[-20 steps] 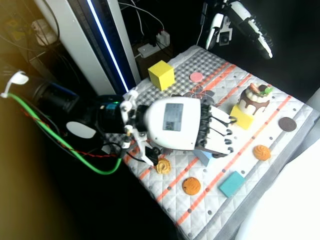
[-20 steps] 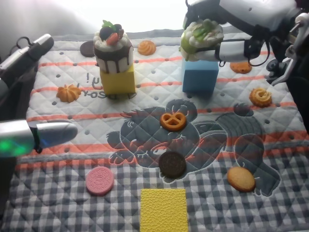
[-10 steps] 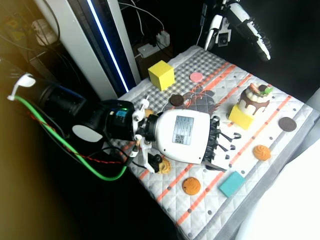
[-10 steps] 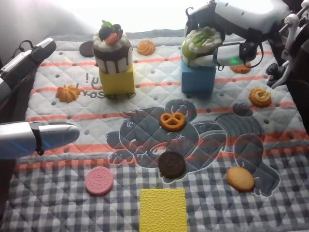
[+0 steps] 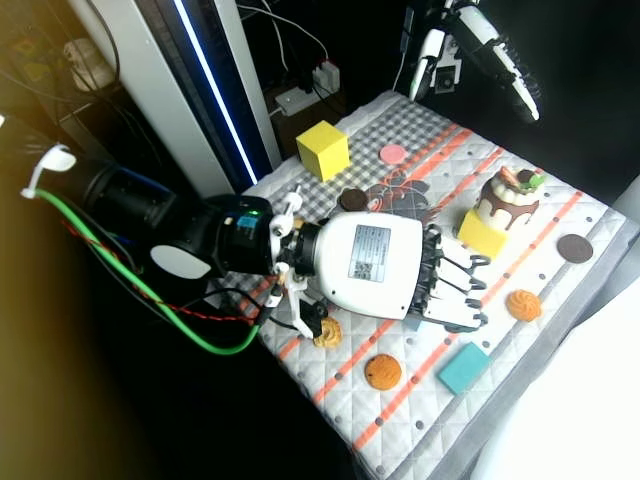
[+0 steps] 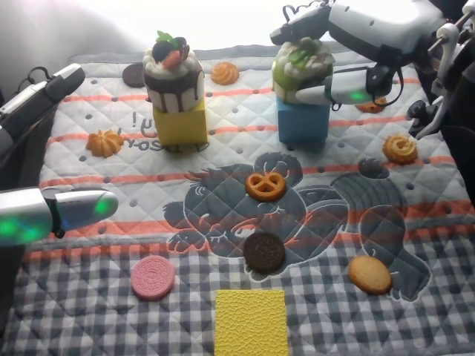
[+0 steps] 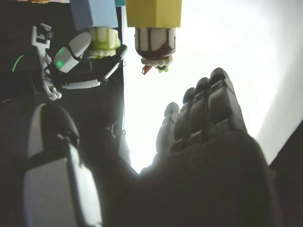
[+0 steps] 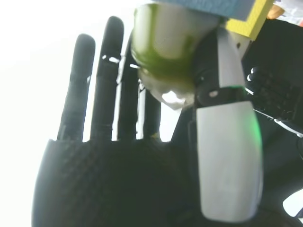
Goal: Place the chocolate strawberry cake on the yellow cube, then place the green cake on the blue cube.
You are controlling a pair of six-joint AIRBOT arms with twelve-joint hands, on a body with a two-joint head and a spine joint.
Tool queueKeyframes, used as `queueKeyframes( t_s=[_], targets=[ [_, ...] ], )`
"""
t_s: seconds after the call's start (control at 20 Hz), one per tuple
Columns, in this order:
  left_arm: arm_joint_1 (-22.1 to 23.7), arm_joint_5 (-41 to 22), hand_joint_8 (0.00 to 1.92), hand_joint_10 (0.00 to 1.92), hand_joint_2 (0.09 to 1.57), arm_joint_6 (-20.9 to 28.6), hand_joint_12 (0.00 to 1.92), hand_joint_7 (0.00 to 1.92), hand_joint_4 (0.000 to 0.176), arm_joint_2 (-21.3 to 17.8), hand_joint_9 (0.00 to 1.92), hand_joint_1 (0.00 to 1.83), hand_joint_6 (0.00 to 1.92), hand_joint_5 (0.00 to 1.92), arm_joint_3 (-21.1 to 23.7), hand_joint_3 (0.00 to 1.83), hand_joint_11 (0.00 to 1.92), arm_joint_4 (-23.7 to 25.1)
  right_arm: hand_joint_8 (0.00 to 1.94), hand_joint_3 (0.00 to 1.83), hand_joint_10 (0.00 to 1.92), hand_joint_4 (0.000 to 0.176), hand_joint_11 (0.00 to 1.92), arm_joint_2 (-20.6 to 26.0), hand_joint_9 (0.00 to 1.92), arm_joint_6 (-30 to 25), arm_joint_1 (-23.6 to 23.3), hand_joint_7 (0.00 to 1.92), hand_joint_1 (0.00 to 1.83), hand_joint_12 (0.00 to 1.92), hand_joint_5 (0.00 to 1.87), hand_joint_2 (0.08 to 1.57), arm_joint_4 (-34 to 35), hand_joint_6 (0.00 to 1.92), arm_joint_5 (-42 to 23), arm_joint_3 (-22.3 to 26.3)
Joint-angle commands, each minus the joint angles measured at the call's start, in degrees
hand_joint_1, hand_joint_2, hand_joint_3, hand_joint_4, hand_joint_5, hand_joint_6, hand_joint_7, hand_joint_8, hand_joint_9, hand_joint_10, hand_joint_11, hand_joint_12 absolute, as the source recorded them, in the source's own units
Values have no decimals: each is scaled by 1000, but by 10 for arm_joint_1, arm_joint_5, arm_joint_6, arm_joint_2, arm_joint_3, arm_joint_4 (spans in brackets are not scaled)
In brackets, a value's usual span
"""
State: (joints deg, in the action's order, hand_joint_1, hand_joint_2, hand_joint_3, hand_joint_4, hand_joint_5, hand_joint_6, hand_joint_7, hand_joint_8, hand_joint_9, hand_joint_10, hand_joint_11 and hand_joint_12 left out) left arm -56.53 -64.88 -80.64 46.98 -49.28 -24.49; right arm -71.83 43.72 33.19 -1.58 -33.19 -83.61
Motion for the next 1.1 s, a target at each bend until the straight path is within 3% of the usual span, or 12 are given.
queueKeyframes(
  t_s=[0.0,0.1,0.2,0.3,0.45,0.55,0.65,0.7,0.8,0.85,0.95,1.05],
  targets=[
    [2,-76,1,0,843,9,0,6,123,-4,0,821,10,58,-2,7,0,7,3,0,224,15,239,3,718,-1,-1,791,905,1285,691,1148,5,0,-65,2],
    [0,-77,1,0,858,11,0,4,120,-4,0,829,10,62,-1,13,0,6,3,0,171,10,304,11,770,-1,7,814,941,1249,719,1137,8,2,-65,6],
    [-2,-79,5,0,854,12,0,15,125,-5,0,817,9,64,0,10,0,5,7,0,149,20,354,17,805,-1,13,837,961,1225,751,1130,13,9,-66,8],
    [-4,-82,3,0,865,13,0,12,108,-6,0,816,9,69,1,14,0,4,11,0,127,0,370,22,834,-1,17,874,952,1178,774,1118,17,7,-68,10],
    [-6,-84,0,0,865,15,0,4,132,-6,0,816,6,70,1,11,0,3,14,0,105,0,342,25,853,-1,18,924,939,1187,789,1109,19,4,-70,12],
    [-6,-84,2,0,864,15,0,7,116,-6,0,811,7,73,1,9,0,3,2,0,82,0,316,25,821,-1,18,906,945,1185,784,1106,19,0,-72,13],
    [-6,-84,0,0,861,15,0,0,135,-5,0,794,3,66,1,7,0,3,0,0,57,0,383,25,826,-1,18,866,962,1107,756,1102,19,0,-73,15],
    [-6,-84,6,0,864,15,0,15,127,-5,0,800,4,71,1,7,0,3,0,0,39,2,394,26,824,-1,19,839,982,1081,727,1099,19,0,-74,16],
    [-6,-84,10,0,868,15,0,32,116,-5,0,819,2,69,1,8,0,2,0,3,21,36,372,26,799,-1,19,733,976,1068,647,1106,19,0,-75,17],
    [-6,-84,6,0,879,15,0,25,118,-4,0,818,0,57,1,12,0,2,0,3,9,75,362,26,773,-1,19,681,942,1056,597,1107,18,0,-75,16],
    [-6,-84,10,0,871,15,0,38,113,-4,0,802,2,60,1,7,0,2,0,2,0,124,306,26,666,-1,19,573,851,983,490,1118,18,0,-75,14],
    [-6,-84,6,0,870,15,0,32,116,-4,0,814,6,69,1,6,0,2,0,1,0,126,147,26,470,-1,19,392,758,974,358,1117,18,0,-74,12]
  ],
)
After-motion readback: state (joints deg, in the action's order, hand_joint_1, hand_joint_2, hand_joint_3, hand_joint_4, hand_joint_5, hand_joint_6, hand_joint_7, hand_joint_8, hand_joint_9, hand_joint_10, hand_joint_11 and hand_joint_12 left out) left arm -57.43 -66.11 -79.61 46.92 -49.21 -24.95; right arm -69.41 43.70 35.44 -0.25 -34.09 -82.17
